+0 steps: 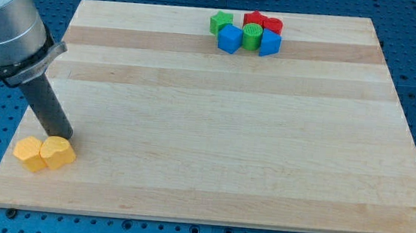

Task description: Move the arm to the top right of the board

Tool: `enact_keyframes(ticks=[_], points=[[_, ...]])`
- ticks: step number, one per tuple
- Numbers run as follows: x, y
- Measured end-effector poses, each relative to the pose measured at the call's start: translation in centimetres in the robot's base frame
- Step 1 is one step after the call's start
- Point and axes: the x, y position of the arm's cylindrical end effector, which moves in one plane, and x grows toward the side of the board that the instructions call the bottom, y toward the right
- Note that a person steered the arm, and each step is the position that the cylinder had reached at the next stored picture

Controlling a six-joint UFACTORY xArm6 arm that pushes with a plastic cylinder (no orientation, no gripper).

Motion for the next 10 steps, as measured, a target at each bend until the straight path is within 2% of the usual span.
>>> enact_keyframes(ticks=[3, 4, 5, 6, 7, 8, 9, 10], points=[[0.3, 0.5], [-1.6, 8.5], [-3.5, 21.8], [-7.2, 35.5], [-15.0, 45.8], [-22.7, 52.8], [-29.0, 52.8], [-31.6, 47.6]])
